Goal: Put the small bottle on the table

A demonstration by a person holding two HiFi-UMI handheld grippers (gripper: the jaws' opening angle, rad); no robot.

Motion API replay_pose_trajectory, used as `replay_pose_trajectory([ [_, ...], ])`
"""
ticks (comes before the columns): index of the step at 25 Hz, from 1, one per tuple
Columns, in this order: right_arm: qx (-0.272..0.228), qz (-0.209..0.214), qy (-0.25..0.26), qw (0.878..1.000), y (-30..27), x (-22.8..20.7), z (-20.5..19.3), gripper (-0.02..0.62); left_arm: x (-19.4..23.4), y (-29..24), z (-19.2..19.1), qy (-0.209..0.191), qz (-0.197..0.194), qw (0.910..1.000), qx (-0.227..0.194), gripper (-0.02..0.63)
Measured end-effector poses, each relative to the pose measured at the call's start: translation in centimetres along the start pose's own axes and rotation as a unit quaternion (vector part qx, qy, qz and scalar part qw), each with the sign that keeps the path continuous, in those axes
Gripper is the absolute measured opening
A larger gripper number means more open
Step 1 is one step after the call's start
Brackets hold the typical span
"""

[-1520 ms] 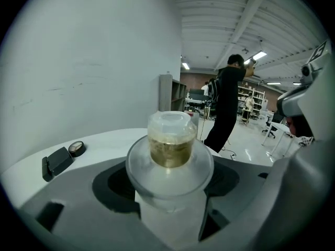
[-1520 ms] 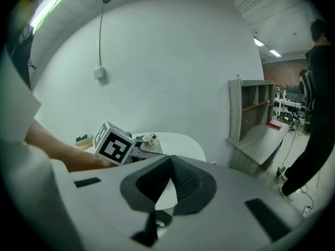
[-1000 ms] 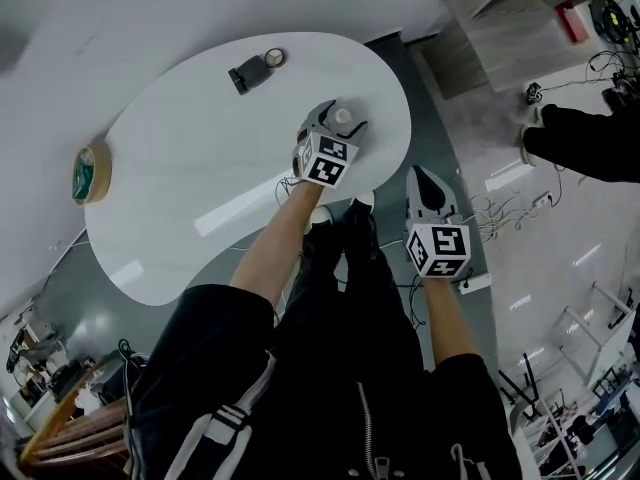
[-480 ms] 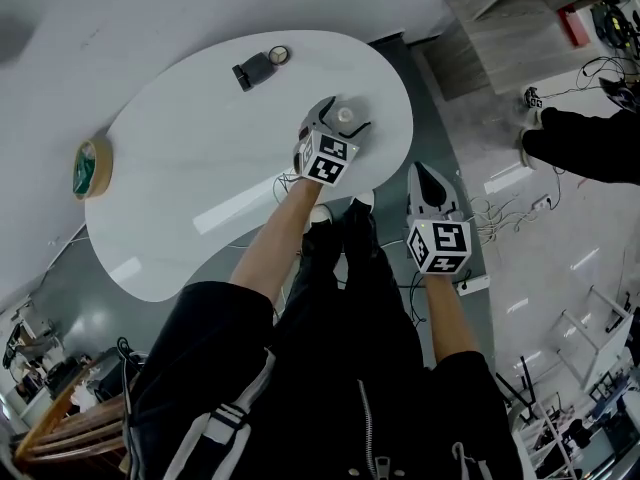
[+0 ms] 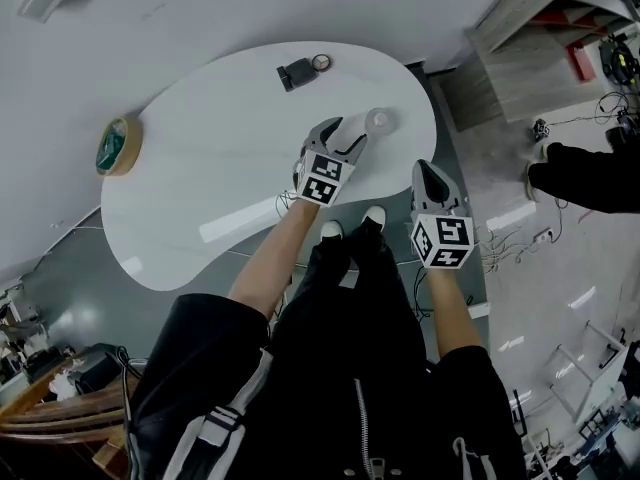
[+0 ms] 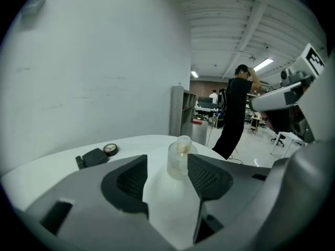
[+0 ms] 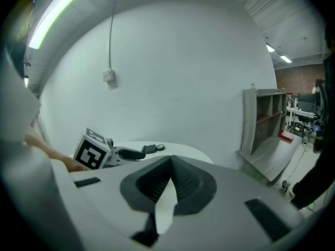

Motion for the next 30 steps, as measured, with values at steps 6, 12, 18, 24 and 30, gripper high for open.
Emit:
replay_pose_trajectory([
  [6, -0.016, 0.041, 0.036, 0.998, -2.6, 4.7, 2.1, 0.003, 5.3, 7.5, -0.3, 0.03, 0.047, 0.9984, -0.002, 0.053],
  [12, -0.029, 0.074, 0.066, 0.995, -5.2, 8.6, 4.3, 0.003, 10.2, 14.0, -0.9, 0.038, 0.124, 0.9913, -0.024, 0.008],
  [18, -0.041, 0.102, 0.091, 0.99, -7.4, 12.1, 6.3, 0.002, 13.4, 20.7, -0.5, 0.053, 0.16, 0.9852, -0.032, 0.008],
  [24, -0.049, 0.129, 0.114, 0.984, -8.9, 15.5, 8.0, 0.002, 15.7, 25.0, -0.1, 0.063, 0.184, 0.9791, -0.059, 0.008],
  [30, -0.046, 0.14, 0.125, 0.981, -9.9, 17.0, 8.4, 0.002, 16.6, 26.6, -0.3, 0.076, 0.193, 0.9754, -0.074, 0.008],
])
Point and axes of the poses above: the fingertips, and each gripper's own axes: y backward along the fingers, x to its left, z out of its top, the point moved 10 cm from there along y, backward along the fingers, and after that the axes turned 13 degrees about z, right-handed, at the moved point
